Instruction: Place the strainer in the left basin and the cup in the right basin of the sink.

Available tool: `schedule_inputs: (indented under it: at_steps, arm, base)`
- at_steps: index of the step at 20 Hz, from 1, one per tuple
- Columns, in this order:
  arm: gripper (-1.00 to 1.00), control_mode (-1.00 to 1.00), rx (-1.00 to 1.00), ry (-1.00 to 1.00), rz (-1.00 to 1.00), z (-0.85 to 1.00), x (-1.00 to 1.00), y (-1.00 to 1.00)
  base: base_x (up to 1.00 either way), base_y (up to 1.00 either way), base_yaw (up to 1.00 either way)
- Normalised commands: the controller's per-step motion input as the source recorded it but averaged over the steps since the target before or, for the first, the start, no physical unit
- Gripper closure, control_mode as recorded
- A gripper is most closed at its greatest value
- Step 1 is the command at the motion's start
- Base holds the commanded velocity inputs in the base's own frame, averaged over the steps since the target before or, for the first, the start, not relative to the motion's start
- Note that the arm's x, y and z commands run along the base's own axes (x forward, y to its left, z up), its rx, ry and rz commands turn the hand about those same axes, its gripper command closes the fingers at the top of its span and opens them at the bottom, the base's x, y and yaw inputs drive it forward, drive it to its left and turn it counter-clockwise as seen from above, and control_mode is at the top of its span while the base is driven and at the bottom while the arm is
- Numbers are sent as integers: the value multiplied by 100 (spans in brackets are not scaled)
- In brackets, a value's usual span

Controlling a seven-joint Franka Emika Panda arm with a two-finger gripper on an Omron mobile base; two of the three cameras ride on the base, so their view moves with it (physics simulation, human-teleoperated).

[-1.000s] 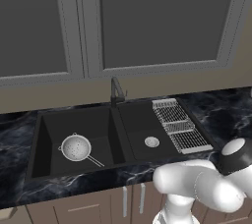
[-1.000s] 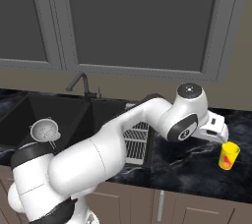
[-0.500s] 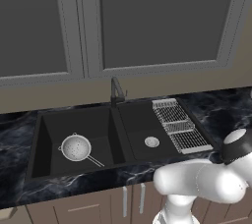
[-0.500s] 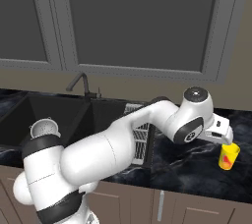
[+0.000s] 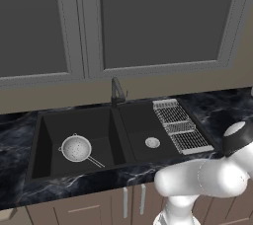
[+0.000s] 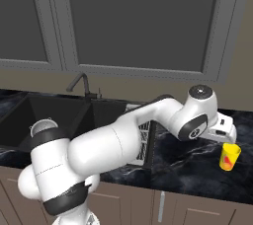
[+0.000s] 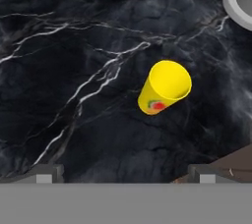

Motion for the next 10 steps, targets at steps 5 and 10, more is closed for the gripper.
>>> schedule_inputs:
  at_steps: [5, 10]
  arm:
    - [-100, -100, 0, 3, 0, -13, 1, -5]
    - [-100, -100, 0, 0, 0, -25, 1, -1]
  base:
    - [0, 0, 0]
    - [0, 0, 0]
